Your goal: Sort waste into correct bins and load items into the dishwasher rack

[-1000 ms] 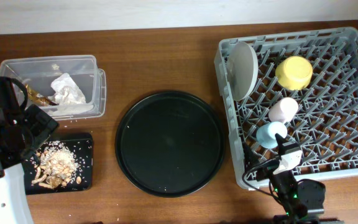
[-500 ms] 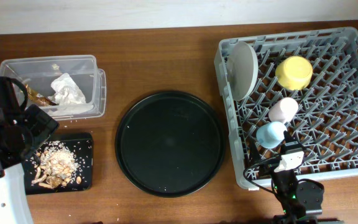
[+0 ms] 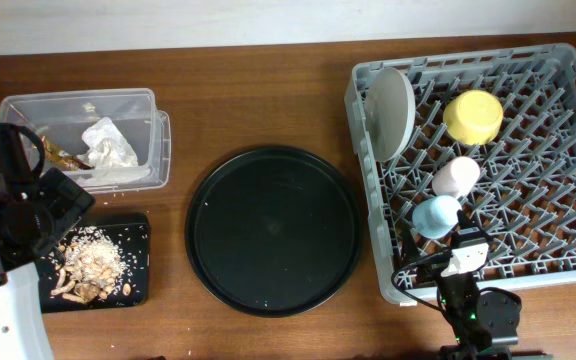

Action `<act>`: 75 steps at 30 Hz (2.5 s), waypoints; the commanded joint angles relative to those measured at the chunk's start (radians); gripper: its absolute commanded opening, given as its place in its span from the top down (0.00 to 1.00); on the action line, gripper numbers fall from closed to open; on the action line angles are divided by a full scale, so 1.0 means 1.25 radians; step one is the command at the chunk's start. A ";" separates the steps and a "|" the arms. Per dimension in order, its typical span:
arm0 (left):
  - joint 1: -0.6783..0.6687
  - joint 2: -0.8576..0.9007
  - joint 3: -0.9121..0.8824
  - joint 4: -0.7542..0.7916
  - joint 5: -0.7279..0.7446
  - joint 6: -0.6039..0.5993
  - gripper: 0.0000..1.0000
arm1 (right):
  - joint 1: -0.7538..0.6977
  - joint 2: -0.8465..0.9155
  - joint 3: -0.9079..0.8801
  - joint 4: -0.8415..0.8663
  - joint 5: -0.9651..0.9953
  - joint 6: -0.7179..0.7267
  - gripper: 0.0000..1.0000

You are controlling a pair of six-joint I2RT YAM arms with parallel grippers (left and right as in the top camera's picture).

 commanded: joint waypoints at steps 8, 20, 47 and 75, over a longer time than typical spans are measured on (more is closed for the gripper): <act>0.003 -0.005 0.006 -0.003 0.003 -0.005 0.01 | 0.005 -0.009 -0.007 -0.001 0.010 0.000 0.01; -0.151 -0.319 -0.450 0.367 0.093 0.102 0.01 | 0.005 -0.009 -0.007 -0.001 0.010 0.000 0.01; -0.219 -1.000 -1.369 1.214 0.306 0.439 0.01 | 0.005 -0.009 -0.007 -0.001 0.010 0.000 0.01; -0.219 -1.022 -1.369 1.205 0.209 0.493 0.01 | 0.005 -0.009 -0.007 -0.001 0.010 0.000 0.02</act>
